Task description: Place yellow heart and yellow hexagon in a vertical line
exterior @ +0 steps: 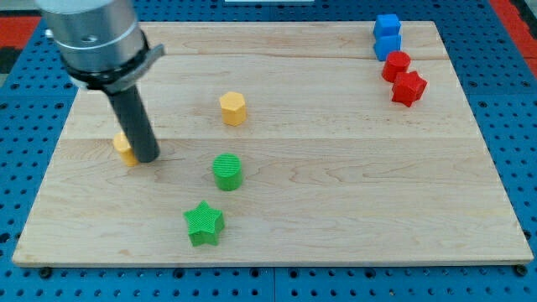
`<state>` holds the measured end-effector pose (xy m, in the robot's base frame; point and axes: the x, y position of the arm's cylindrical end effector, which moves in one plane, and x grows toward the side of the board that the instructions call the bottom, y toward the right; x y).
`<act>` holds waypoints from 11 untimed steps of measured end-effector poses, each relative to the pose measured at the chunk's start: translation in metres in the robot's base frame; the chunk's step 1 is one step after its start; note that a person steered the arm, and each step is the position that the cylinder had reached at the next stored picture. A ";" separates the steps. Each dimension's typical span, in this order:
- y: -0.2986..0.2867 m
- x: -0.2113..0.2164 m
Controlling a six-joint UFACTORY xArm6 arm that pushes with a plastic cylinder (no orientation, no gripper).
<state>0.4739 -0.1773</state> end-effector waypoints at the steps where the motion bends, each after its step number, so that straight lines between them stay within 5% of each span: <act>1: -0.042 0.005; 2: -0.062 0.010; 4: -0.037 -0.069; 6: -0.083 -0.001; 7: -0.097 -0.031; 9: 0.017 -0.079; 11: -0.096 -0.051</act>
<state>0.4231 -0.2728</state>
